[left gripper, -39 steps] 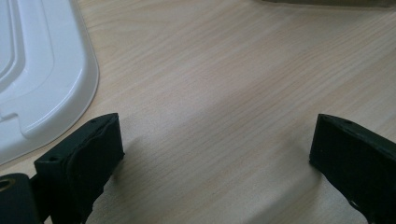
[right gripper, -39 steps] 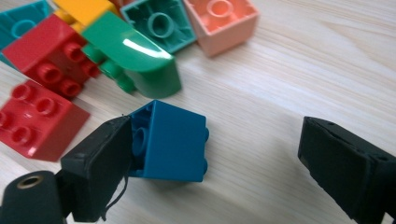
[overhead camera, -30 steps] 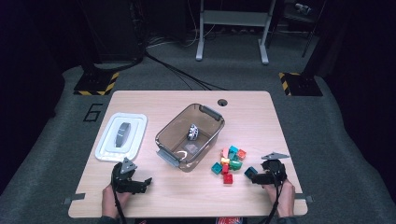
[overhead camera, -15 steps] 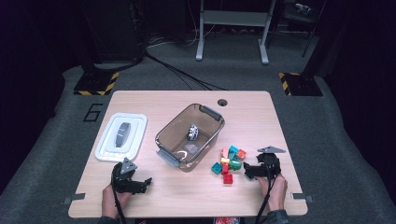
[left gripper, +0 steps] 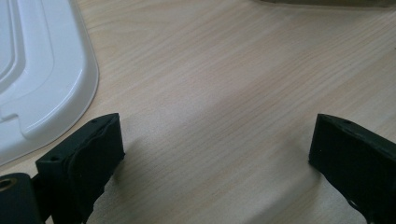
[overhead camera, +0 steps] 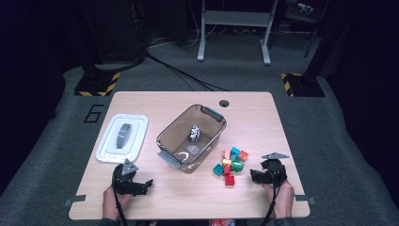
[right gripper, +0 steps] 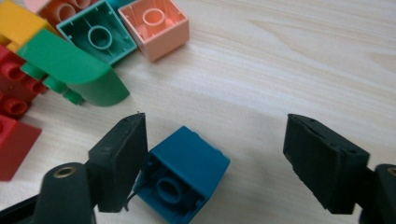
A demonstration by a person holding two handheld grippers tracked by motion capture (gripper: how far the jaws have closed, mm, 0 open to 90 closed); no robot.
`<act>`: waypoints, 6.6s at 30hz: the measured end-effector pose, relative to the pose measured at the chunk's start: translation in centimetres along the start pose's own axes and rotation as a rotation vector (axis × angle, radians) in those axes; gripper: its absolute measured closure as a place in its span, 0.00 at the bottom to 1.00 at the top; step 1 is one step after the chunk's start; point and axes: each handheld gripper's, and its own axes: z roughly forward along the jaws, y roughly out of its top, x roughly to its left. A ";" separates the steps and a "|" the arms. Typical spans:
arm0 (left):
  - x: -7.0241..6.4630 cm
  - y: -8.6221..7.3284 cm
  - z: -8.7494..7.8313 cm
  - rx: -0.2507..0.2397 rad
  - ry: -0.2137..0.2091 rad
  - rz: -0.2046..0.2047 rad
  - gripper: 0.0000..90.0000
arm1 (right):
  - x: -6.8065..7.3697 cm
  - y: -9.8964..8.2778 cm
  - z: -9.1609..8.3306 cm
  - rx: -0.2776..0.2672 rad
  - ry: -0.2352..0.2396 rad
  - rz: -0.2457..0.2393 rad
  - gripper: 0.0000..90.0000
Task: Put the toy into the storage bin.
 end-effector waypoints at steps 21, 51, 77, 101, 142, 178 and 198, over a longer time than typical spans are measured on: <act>0.0 0.0 0.0 -0.002 -0.003 -0.001 0.03 | -0.9 -1.8 -1.0 -0.060 0.037 0.041 0.65; 0.0 0.0 0.1 -0.003 -0.002 0.001 0.03 | -0.7 4.5 -4.2 -0.212 0.147 -0.031 0.65; 0.0 0.1 0.1 -0.001 -0.004 -0.008 0.03 | 1.2 7.7 -4.5 -0.228 0.197 -0.103 0.65; -0.1 0.0 0.1 -0.006 -0.005 -0.011 0.04 | 3.3 12.0 -6.4 -0.281 0.240 -0.156 0.65; 0.0 0.0 0.1 -0.005 0.000 0.007 0.04 | 9.7 19.7 -0.3 -0.170 0.335 -0.334 0.65; -0.1 0.0 0.0 -0.006 0.005 0.010 0.04 | 8.0 17.0 -2.7 -0.205 0.354 -0.291 0.28; 0.0 0.0 0.1 -0.006 0.001 0.007 0.04 | 1.2 8.7 -0.8 -0.134 0.274 -0.142 0.16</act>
